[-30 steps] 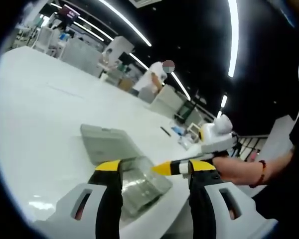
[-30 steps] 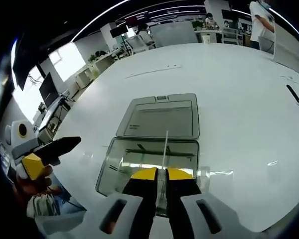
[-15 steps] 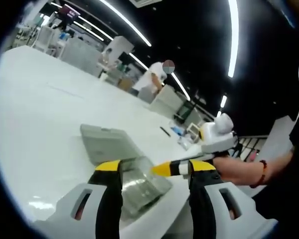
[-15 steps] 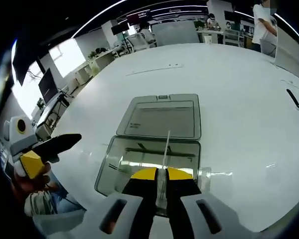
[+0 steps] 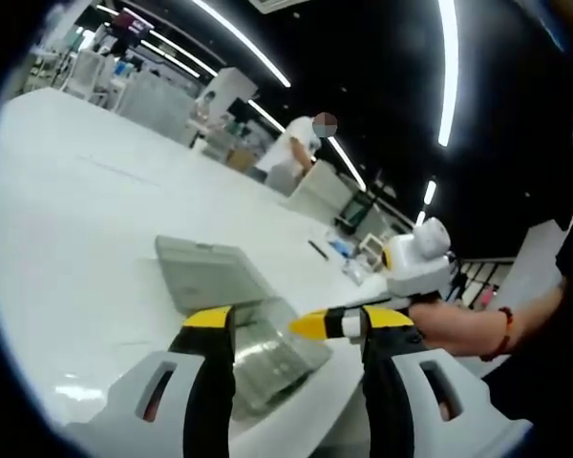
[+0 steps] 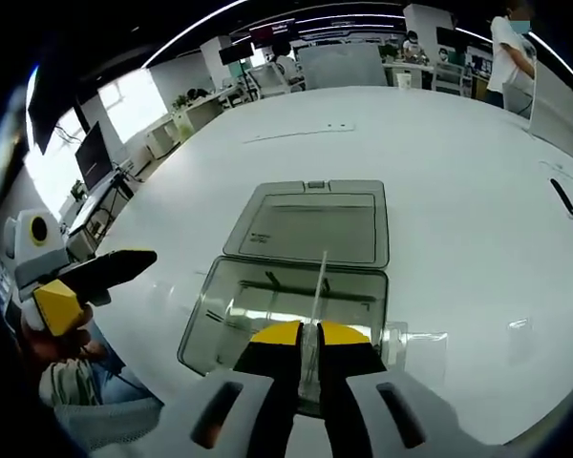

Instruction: Insert the divider into the dual guide fixture by aligning both edges with the guide slots and pushing it downward to the bottom, including one-sided entry, uneven engagement, binding, and posture correction.

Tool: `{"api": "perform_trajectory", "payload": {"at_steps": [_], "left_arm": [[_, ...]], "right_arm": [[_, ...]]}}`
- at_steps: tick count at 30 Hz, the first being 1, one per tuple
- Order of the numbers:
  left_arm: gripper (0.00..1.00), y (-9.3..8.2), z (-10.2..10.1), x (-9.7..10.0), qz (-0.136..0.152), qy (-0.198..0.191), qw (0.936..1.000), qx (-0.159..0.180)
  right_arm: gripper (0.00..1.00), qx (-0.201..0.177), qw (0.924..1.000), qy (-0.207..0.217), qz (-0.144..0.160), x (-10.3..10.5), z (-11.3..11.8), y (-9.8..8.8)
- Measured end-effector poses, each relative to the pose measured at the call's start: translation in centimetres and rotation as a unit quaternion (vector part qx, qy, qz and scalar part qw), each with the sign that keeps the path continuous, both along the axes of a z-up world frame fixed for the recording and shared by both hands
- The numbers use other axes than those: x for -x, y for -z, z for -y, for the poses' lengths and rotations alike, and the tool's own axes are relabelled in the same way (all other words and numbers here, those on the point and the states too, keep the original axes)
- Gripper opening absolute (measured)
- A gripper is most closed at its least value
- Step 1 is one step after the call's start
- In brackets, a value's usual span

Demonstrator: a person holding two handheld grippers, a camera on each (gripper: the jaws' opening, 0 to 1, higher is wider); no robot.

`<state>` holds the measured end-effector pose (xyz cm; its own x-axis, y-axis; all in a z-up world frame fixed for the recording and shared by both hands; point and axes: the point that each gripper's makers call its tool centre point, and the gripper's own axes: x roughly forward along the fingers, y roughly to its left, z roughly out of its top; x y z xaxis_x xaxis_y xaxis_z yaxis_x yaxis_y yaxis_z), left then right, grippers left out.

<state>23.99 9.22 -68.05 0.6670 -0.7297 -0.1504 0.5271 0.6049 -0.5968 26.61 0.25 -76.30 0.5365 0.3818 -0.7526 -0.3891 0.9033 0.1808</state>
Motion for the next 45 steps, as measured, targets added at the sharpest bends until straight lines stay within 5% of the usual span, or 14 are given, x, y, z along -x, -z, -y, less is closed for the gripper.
{"api": "perform_trajectory", "payload": {"at_steps": [19, 34, 45], "left_arm": [[0.51, 1.3, -0.2, 0.2, -0.014, -0.004, 0.9997, -0.018], [0.51, 3.0, -1.6, 0.5, -0.047, -0.044, 0.9972, -0.039], [0.51, 5.0, -2.8, 1.3, -0.081, -0.075, 0.9886, -0.102]], "right_arm": [[0.01, 0.024, 0.9995, -0.018, 0.014, 0.0, -0.6, 1.7], [0.03, 0.043, 0.9975, -0.052, 0.024, 0.2, -0.9, 2.0], [0.14, 0.057, 0.9947, -0.083, 0.021, 0.9, -0.5, 2.3]]}}
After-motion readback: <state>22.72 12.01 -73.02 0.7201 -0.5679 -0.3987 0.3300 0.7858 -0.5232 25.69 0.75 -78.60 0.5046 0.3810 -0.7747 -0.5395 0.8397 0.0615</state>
